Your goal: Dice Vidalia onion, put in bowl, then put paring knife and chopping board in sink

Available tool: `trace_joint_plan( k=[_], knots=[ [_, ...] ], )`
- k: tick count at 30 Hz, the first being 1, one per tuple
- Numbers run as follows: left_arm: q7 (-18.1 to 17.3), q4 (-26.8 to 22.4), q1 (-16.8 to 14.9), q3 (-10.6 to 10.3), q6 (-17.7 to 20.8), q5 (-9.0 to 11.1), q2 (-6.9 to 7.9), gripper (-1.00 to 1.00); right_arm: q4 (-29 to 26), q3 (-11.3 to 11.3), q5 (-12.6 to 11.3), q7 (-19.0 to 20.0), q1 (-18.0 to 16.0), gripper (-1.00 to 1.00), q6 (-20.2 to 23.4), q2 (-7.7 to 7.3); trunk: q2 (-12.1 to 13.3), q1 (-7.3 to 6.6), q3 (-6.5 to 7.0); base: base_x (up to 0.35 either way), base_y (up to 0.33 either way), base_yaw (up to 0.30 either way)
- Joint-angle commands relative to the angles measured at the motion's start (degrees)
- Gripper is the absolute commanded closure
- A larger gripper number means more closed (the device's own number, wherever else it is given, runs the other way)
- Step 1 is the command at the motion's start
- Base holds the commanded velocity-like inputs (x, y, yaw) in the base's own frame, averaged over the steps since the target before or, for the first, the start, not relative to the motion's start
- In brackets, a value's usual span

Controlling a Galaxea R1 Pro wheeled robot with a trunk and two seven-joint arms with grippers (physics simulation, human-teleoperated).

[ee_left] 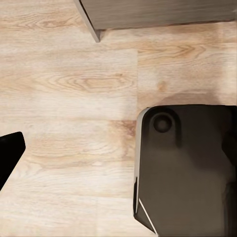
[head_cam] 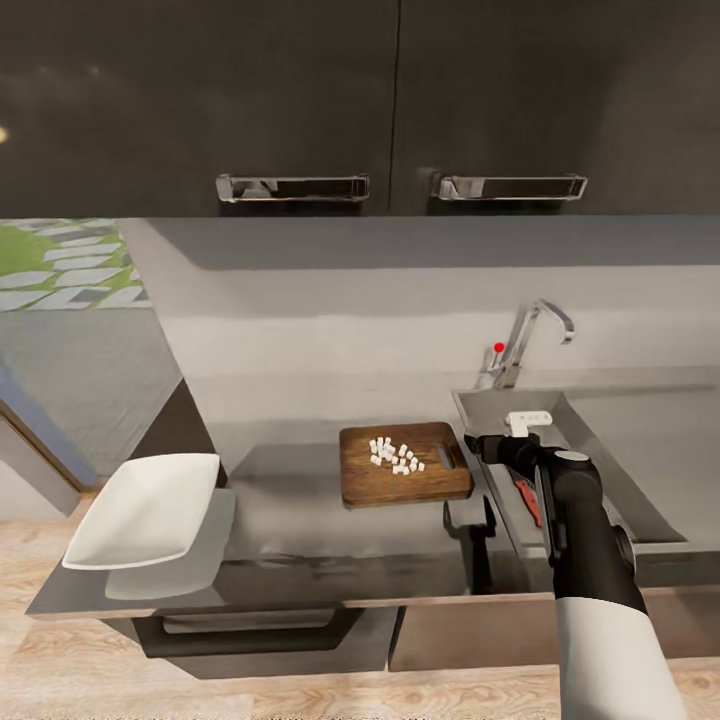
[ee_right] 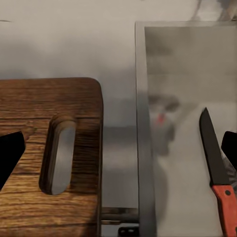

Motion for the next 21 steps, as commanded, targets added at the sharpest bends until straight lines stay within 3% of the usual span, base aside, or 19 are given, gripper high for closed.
trace_joint_plan(
  k=[1,21],
  knots=[
    [0.2,-0.1,0.0,-0.5,-0.1,0.6,0.07,-1.0,0.0,-0.1,0.6,0.6,-0.1,-1.0,0.1,0.07,-0.1,0.03,-0.2,0.0,0.0,0.0],
    [0.2,-0.1,0.0,-0.5,-0.1,0.6,0.07,-1.0,0.8,-0.1,0.6,0.6,-0.1,-1.0,0.1,0.07,-0.1,0.03,-2.03,0.042,0.016,0.0]
  ],
)
